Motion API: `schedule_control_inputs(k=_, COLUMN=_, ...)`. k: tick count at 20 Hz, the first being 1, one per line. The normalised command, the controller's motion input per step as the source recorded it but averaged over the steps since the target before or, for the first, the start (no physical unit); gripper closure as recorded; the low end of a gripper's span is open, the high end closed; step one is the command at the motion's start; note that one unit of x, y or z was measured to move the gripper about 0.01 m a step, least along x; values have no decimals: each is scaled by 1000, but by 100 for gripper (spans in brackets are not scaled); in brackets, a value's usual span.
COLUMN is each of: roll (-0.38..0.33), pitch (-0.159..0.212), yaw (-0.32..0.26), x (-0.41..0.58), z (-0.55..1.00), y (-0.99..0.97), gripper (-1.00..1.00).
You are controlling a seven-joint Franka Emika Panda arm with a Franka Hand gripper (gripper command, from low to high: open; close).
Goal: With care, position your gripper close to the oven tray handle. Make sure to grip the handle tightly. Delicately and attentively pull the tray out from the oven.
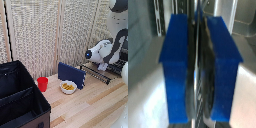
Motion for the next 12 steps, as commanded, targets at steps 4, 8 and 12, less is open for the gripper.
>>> schedule_control_inputs(k=4, roll=135, pitch=32, yaw=0, x=41, z=6, y=89, gripper=100)
schedule_control_inputs(k=8, roll=262, pitch=30, yaw=0, x=8, z=138, y=506, gripper=100)
schedule_control_inputs(k=12, roll=244, pitch=1, yaw=0, x=0, z=99, y=700, gripper=100)
